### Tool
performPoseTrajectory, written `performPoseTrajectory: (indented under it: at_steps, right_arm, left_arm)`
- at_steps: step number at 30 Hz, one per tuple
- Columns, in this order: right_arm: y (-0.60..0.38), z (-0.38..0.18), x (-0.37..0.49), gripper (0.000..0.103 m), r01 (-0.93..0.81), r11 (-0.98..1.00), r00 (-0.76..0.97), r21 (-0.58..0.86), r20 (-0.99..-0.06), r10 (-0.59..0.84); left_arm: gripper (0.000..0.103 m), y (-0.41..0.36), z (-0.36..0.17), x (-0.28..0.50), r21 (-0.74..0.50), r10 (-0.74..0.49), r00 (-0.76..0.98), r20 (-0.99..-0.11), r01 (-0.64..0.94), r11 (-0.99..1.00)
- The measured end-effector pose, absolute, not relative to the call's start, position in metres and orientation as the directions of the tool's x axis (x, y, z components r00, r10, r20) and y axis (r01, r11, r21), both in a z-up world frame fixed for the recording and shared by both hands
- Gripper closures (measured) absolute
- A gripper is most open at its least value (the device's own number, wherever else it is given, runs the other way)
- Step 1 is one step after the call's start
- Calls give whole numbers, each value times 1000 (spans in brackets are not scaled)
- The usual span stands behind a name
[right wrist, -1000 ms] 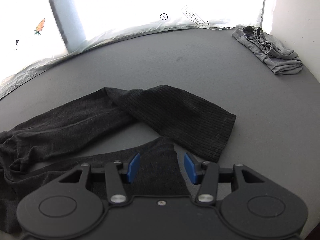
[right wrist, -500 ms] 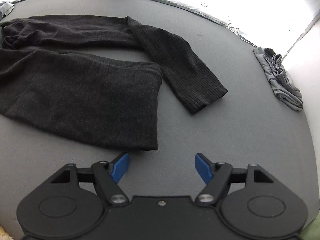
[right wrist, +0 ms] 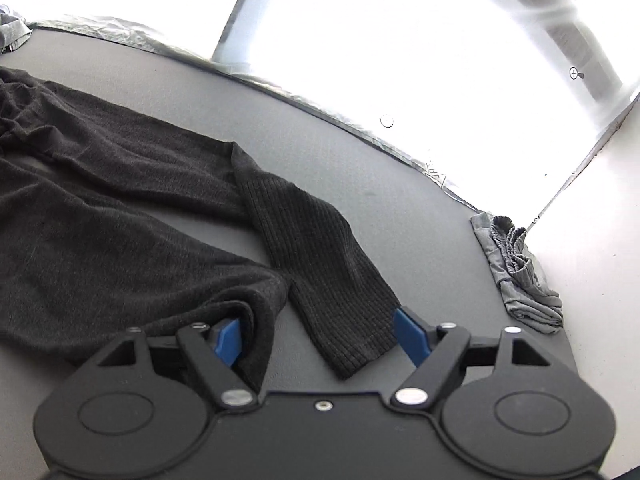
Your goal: Fold clothes
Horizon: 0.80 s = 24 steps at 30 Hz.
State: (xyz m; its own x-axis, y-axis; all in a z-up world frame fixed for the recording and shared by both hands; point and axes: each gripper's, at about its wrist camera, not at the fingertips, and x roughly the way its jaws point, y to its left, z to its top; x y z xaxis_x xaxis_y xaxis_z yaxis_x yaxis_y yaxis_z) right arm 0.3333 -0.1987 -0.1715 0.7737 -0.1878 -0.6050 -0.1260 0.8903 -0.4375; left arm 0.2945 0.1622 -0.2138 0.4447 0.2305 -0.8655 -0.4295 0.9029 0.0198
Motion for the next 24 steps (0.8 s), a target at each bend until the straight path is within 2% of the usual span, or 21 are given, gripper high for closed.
performPoseTrajectory:
  at_steps: [3,10,15,16,17,18,19,20,24]
  right_arm:
    - [-182,-168,337,25,-203,882,783,-426,-612,-115]
    - [-186,-209,312,25,-249,884,647,-396,-747,-152]
    - [-228,-209,317,25,-49,991,589,-125,-805,-73]
    - [-236,-211,319,30,-11,998,586,-61,-809,-43]
    - [-244,-212,321,43,20,1000,587,11,-810,-3]
    - [-249,-211,322,48,42,998,592,42,-806,9]
    - [-253,-210,323,66,62,996,597,67,-802,17]
    - [-254,-208,323,93,52,996,604,77,-797,30]
    - [-250,-181,312,98,71,994,689,-86,-716,-112]
  left_arm:
    - [0,162,-214,294,21,235,451,-861,-430,903]
    - [0,163,-215,293,21,225,466,-856,-402,915]
    - [0,165,-215,295,23,213,479,-851,-371,928]
    - [0,166,-215,296,23,211,480,-851,-367,930]
    - [0,166,-215,296,23,209,480,-852,-364,931]
    - [0,166,-215,296,23,208,481,-852,-361,932]
    - [0,166,-215,296,23,206,482,-852,-358,933]
    - [0,166,-215,296,23,204,484,-851,-354,935]
    - [0,168,-216,295,21,191,500,-845,-326,945]
